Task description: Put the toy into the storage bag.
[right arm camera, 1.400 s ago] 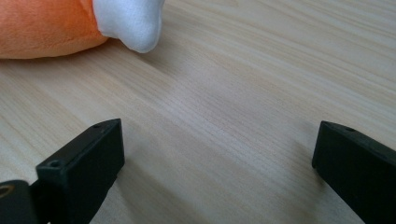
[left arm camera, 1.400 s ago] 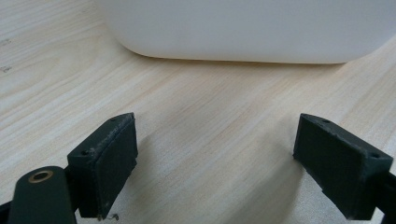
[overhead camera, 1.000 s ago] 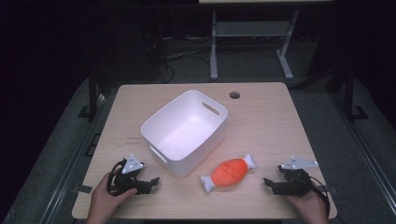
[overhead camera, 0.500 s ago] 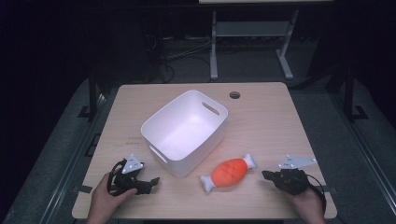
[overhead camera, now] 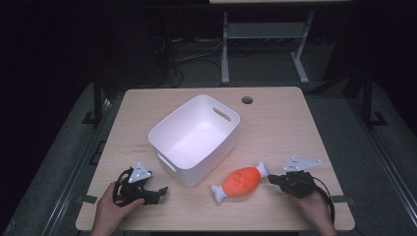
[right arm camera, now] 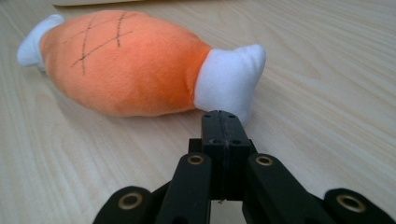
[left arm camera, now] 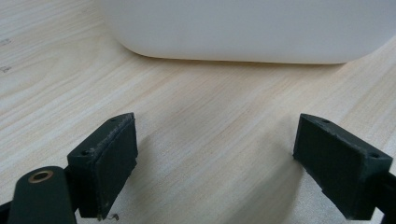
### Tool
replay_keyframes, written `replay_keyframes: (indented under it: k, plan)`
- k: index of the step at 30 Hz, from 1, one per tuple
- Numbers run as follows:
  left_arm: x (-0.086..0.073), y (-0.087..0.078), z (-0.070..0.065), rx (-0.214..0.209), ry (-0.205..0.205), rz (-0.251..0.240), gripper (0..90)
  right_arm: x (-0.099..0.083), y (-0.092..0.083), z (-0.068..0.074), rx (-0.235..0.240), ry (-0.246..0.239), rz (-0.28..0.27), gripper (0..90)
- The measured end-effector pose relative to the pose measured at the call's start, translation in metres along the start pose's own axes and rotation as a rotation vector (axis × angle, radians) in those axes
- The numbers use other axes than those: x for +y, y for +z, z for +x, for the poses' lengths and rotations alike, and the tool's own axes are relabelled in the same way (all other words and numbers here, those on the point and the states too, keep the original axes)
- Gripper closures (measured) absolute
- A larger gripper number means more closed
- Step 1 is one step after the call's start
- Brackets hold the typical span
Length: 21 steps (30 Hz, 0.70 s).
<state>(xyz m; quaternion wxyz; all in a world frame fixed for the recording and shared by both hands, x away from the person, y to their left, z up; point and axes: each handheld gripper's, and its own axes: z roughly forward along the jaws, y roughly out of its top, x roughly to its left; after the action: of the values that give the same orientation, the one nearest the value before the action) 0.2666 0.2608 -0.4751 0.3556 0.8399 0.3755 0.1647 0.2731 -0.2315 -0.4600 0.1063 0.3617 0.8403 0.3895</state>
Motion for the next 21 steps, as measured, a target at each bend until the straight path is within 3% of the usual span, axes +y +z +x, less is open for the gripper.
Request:
replay_keyframes:
  k: [21]
  plan:
    - [0.0, 0.0, 0.0, 0.0, 0.0, 0.0, 12.7, 0.025, 0.029, -0.011, -0.004, -0.025, 0.014, 89.8]
